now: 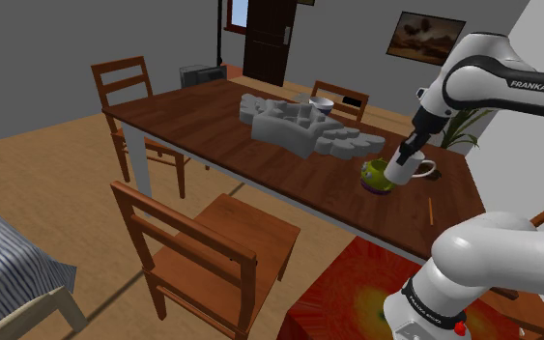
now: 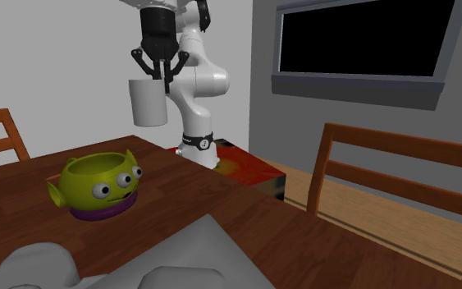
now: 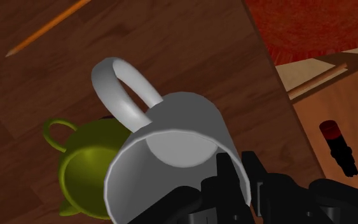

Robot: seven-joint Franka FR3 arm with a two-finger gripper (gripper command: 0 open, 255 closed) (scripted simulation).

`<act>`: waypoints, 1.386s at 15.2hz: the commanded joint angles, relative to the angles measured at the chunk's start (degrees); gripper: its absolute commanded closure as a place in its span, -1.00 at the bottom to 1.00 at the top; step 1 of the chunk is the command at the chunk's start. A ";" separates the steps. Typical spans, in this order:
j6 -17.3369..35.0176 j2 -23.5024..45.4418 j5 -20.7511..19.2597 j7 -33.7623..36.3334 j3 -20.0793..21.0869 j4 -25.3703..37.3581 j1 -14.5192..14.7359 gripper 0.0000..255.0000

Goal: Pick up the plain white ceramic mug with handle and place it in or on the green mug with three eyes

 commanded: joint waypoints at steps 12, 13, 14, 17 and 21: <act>-1.40 14.34 -1.44 -7.02 -6.93 16.72 1.01 1.00; -1.21 16.35 -1.43 -8.06 -8.00 18.69 1.26 1.00; -1.07 18.36 -1.36 -9.11 -9.08 20.70 1.54 1.00; -0.93 24.14 -0.67 -12.25 -12.19 26.70 2.45 1.00; 2.09 24.01 -1.06 -12.17 -12.65 23.56 2.22 1.00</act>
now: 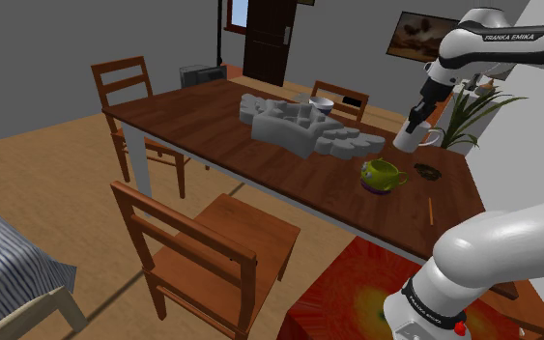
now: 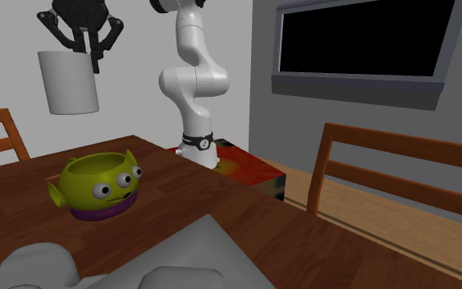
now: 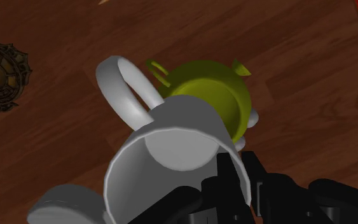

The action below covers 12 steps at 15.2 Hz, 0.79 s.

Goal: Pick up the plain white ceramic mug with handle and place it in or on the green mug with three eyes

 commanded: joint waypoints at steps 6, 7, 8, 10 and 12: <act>5.45 0.26 -0.68 -0.01 -1.04 -5.14 -0.33 1.00; 6.23 0.35 -0.77 -0.01 -1.19 -5.84 -0.37 1.00; 7.02 0.45 -0.86 -0.01 -1.35 -6.52 -0.40 1.00; 8.61 0.69 -1.03 -0.02 -1.67 -7.87 -0.47 1.00; 10.21 0.99 -1.20 -0.04 -2.02 -9.17 -0.52 1.00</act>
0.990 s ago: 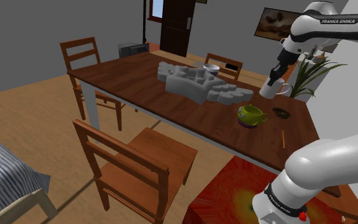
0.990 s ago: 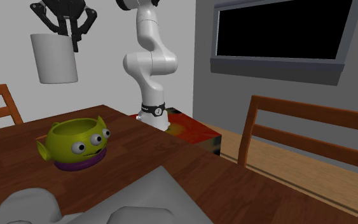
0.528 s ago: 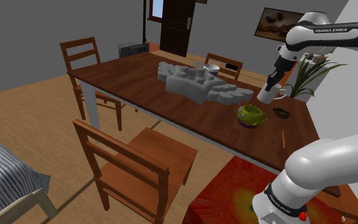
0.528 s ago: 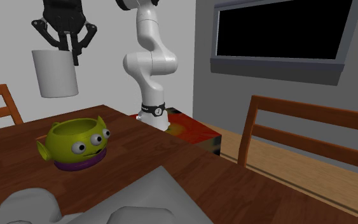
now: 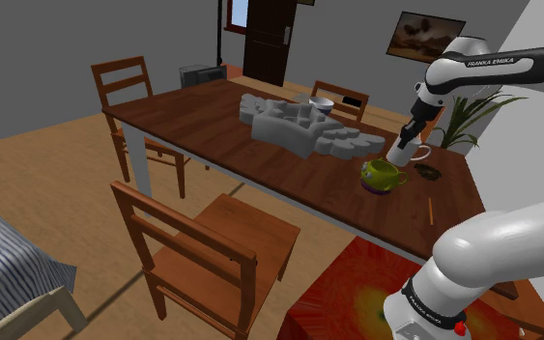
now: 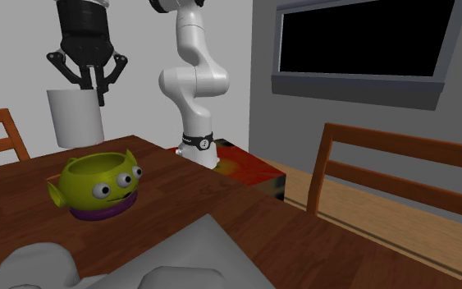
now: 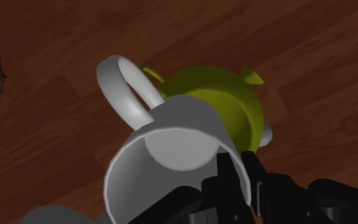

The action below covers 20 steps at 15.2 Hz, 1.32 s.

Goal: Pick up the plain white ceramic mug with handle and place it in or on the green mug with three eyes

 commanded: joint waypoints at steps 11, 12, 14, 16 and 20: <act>4.72 0.96 -0.47 -0.02 -0.96 -3.75 -0.14 1.00; 4.72 0.96 -0.47 -0.02 -0.96 -3.75 -0.14 1.00; 4.72 0.96 -0.47 -0.02 -0.96 -3.75 -0.14 -1.00; 4.72 0.96 -0.47 -0.02 -0.96 -3.75 -0.14 -1.00; 0.52 -0.54 -0.28 0.11 0.02 -1.03 -0.23 -1.00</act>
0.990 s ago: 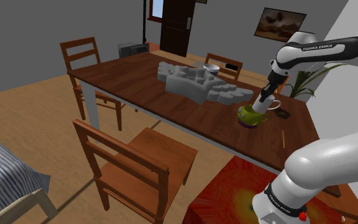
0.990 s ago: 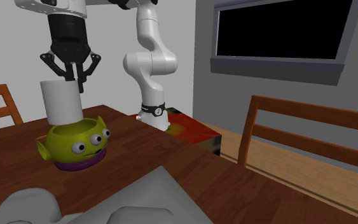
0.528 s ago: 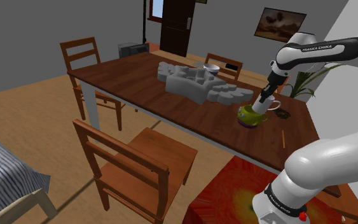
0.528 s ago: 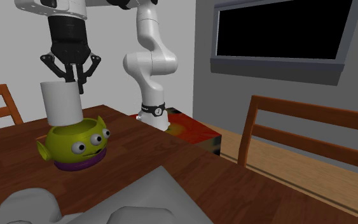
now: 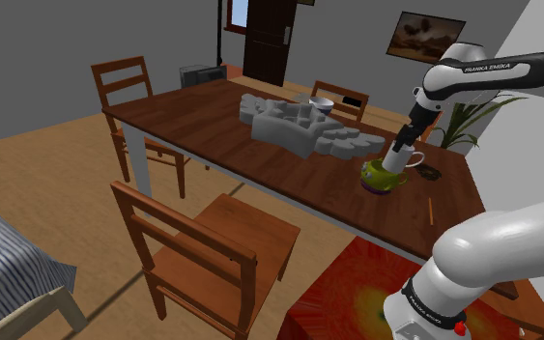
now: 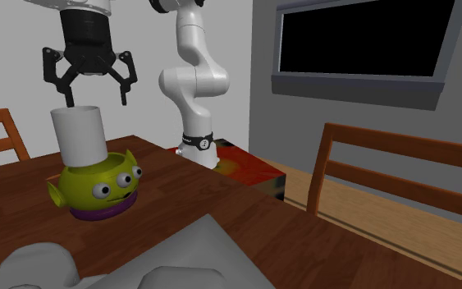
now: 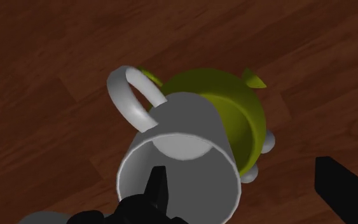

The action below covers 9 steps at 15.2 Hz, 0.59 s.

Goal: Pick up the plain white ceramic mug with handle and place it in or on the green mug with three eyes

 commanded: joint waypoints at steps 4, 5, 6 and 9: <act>-5.30 -1.52 0.34 0.05 1.16 3.71 -0.05 -1.00; -5.29 -1.51 0.34 0.05 1.16 3.71 -0.04 -1.00; -5.29 -1.51 0.34 0.05 1.16 3.72 -0.04 -1.00; -5.29 -1.51 0.34 0.05 1.16 3.72 -0.04 -1.00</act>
